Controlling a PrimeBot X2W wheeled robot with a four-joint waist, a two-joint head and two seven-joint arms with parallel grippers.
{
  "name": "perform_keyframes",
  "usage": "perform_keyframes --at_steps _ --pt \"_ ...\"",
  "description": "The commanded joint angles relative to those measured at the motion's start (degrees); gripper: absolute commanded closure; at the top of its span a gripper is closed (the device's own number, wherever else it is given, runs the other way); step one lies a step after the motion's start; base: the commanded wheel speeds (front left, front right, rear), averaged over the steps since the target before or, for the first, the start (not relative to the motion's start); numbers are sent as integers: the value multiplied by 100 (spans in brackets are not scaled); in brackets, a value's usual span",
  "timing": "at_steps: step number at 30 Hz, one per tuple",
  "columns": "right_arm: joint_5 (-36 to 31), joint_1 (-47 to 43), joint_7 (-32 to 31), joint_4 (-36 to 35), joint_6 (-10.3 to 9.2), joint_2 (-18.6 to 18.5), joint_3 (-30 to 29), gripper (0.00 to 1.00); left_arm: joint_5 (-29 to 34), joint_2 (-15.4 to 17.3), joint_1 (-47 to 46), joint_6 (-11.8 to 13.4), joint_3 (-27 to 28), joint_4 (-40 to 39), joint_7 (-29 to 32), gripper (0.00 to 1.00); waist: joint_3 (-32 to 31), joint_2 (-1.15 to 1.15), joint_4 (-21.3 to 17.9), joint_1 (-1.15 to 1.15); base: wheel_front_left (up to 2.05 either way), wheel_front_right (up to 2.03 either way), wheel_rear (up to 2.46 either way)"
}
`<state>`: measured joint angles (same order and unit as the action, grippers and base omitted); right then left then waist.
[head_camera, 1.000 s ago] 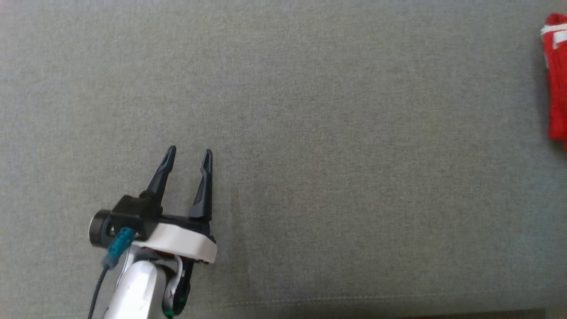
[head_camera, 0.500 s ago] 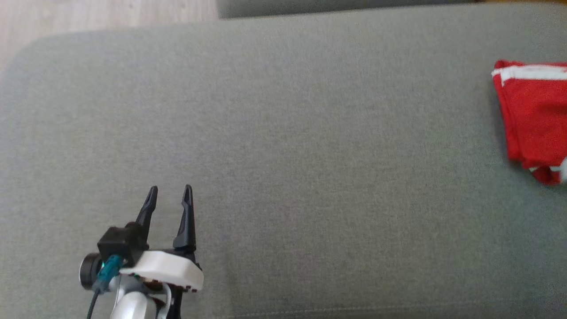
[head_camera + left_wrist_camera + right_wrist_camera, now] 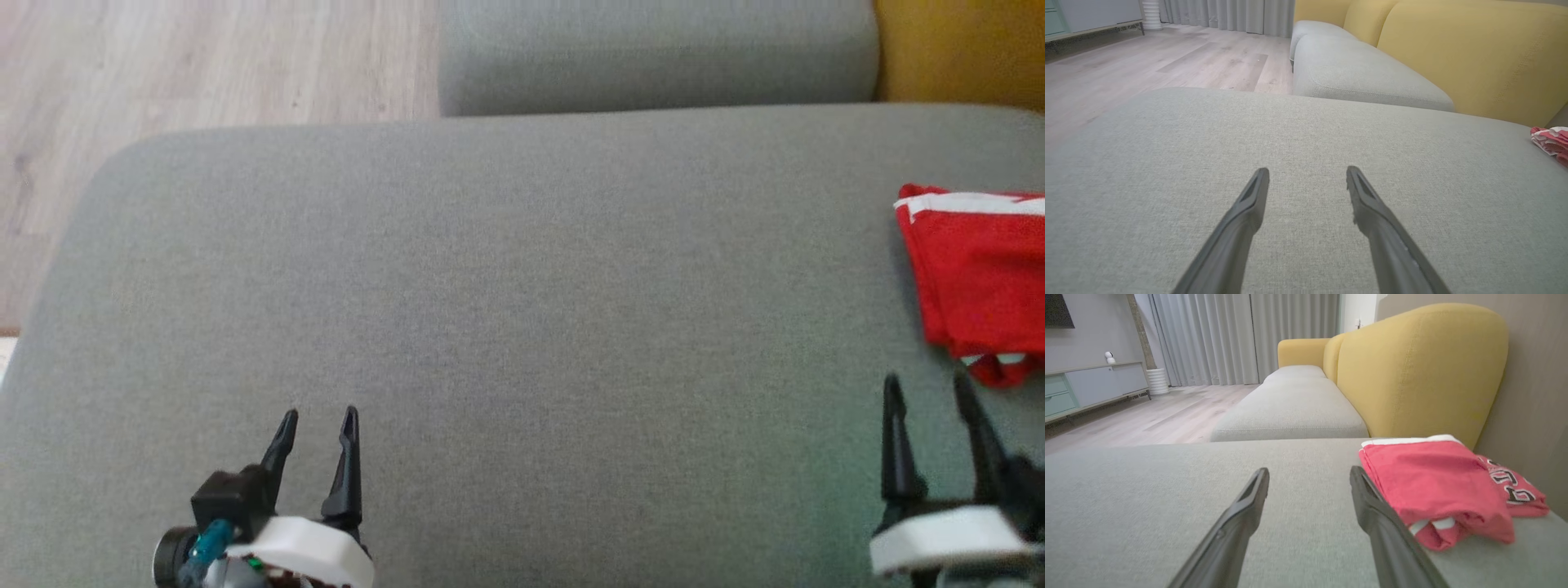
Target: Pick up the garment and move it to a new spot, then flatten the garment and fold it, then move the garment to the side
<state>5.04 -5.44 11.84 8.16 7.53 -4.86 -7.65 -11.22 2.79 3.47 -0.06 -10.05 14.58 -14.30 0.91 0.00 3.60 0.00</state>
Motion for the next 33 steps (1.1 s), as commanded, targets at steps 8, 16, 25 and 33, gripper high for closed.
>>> perform_keyframes --at_steps 8,16,25,33 --pt "0 -251 287 187 -4 171 225 0 2 10 25 -18 299 -92 -70 0 -280 0 -32 0 0 0 0" --pt "24 -189 313 362 -4 196 276 0 72 9 55 -55 289 -91 -70 0 -332 0 -59 0 0 0 0" --pt "375 -259 109 646 0 238 107 100 -280 -1 193 -71 175 125 88 100 -326 0 -76 0 0 0 0" --pt "946 -190 -6 614 0 235 128 100 -808 3 114 -116 273 117 223 100 -309 0 -95 0 0 0 0"
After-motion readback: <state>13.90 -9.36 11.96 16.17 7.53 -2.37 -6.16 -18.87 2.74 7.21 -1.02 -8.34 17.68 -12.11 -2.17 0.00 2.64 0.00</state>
